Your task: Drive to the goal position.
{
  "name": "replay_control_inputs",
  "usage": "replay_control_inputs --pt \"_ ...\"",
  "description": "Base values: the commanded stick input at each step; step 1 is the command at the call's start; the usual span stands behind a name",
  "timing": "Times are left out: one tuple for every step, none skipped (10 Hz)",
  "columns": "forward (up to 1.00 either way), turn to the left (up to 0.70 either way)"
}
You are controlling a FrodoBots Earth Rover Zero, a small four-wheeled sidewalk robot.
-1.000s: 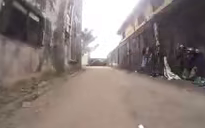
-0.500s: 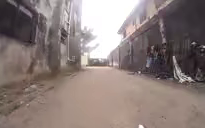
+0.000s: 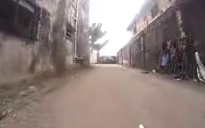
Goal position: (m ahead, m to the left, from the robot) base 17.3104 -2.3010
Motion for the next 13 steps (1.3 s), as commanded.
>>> replay_control_inputs --pt "1.00 0.00" --pt "1.00 0.00" --pt "1.00 0.00" --pt "1.00 0.00" --pt "1.00 0.00" --pt "1.00 0.00" --pt "1.00 0.00" --pt "1.00 -0.15" --pt "1.00 0.00" --pt "1.00 0.00" --pt "1.00 0.00" --pt "1.00 0.00" --pt "1.00 0.00"
